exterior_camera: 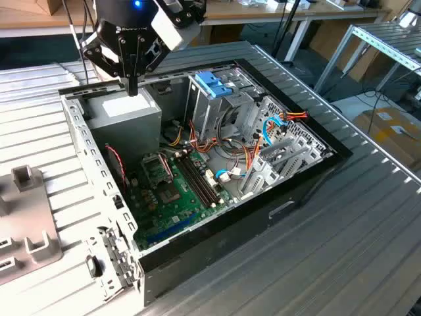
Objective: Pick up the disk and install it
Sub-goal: 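Reach for the disk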
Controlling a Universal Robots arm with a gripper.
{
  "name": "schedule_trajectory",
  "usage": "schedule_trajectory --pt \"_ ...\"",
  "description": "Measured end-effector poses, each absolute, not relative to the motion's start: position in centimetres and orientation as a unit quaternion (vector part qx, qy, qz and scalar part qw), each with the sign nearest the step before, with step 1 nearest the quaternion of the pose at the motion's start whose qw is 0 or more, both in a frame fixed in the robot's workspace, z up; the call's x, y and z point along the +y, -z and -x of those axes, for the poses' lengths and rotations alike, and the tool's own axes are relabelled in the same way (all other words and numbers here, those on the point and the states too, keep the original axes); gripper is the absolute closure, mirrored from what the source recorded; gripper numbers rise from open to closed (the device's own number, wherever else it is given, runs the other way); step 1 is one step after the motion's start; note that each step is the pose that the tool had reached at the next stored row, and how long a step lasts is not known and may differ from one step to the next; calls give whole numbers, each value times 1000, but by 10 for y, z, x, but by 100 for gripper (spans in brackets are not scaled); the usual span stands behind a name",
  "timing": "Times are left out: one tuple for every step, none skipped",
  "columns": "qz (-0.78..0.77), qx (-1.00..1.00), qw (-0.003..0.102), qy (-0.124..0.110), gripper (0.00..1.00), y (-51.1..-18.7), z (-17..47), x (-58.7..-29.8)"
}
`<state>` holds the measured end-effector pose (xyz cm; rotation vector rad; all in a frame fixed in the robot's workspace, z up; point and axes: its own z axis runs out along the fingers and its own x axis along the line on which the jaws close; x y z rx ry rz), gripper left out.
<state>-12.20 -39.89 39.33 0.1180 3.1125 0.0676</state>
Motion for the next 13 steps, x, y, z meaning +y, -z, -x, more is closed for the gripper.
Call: schedule_trajectory --pt "-38 999 13 -22 89 -393 122 -399" --pt "-38 999 13 -22 89 -393 122 -399" --pt "-38 999 13 -22 89 -393 122 -399" --pt "-38 999 13 -22 89 -393 122 -399" --pt "-38 999 13 -22 89 -393 122 -399" --pt "-38 999 13 -22 89 -393 122 -399" --pt "-38 999 13 -22 89 -393 122 -399" --pt "-38 999 13 -22 89 -393 122 -399" --pt "-38 999 13 -22 89 -393 122 -399" --pt "-38 999 13 -22 89 -393 122 -399" --pt "-38 999 13 -22 89 -393 122 -399" --pt "-38 999 13 -22 89 -393 122 -399" --pt "-38 999 13 -22 89 -393 122 -399"
